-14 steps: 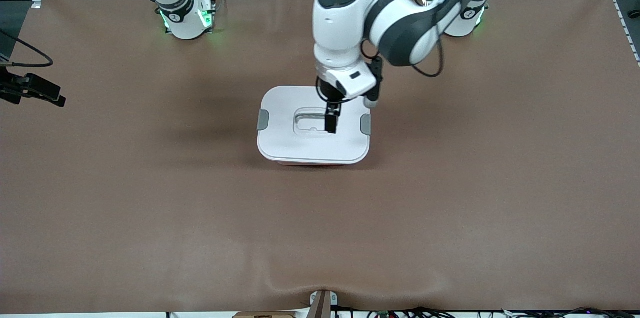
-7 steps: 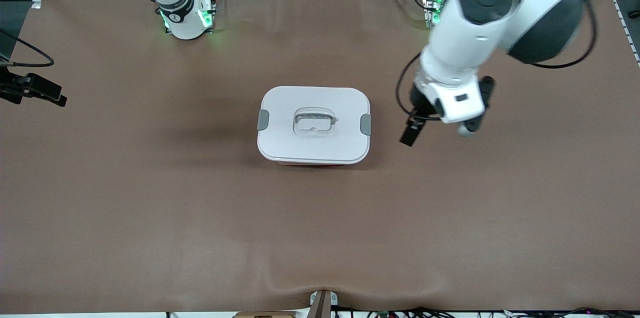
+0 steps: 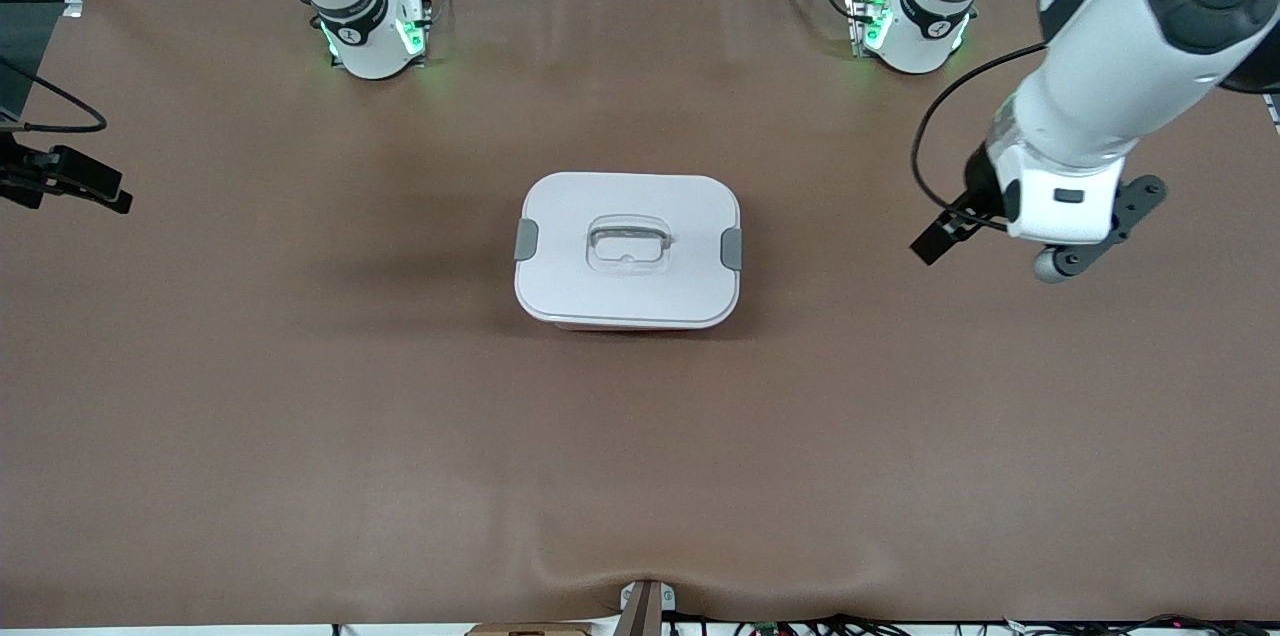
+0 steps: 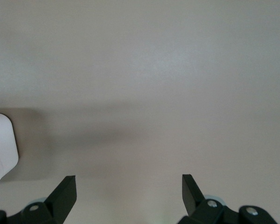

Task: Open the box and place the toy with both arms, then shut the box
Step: 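Open the left gripper and raise it away from the lid handle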

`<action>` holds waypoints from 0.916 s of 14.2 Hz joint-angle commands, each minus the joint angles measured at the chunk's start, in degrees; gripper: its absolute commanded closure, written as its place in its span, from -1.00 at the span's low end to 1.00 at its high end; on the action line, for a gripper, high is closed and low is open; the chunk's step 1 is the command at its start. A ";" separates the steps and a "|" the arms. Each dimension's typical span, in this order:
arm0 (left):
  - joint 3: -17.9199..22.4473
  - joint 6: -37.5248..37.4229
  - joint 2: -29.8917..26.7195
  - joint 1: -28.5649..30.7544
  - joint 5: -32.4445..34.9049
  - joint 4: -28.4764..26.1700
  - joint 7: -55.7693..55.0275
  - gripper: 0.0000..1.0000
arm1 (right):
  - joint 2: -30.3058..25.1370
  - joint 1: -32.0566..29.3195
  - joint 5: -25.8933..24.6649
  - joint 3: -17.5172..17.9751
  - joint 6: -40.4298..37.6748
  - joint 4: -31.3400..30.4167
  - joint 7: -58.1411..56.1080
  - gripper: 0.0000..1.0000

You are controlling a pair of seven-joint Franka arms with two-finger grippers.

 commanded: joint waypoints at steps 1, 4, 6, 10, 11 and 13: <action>0.10 -4.95 -1.72 1.51 -0.04 1.21 8.86 -1.00 | -0.60 -0.87 1.60 0.55 -0.28 0.24 0.32 -1.00; 0.10 -7.08 -1.98 3.61 0.23 2.28 16.16 -1.00 | -0.60 -0.78 1.60 0.64 -0.36 0.33 0.32 -1.00; -0.08 -7.08 -2.95 5.81 -0.03 2.28 21.25 -1.00 | -0.60 -0.78 1.60 0.64 -0.28 0.33 0.32 -1.00; 7.62 -7.17 -6.81 1.64 -0.91 1.49 33.91 -1.00 | -0.60 -0.78 1.52 0.64 -0.28 0.42 0.24 -1.00; 12.61 -7.87 -7.51 -1.70 -1.00 1.49 36.98 -1.00 | -0.60 -0.78 1.52 0.64 -0.28 0.42 0.24 -1.00; 20.36 -8.84 -8.13 -7.86 -1.96 1.40 41.74 -1.00 | -0.60 -0.78 1.43 0.64 -0.28 0.42 0.32 -1.00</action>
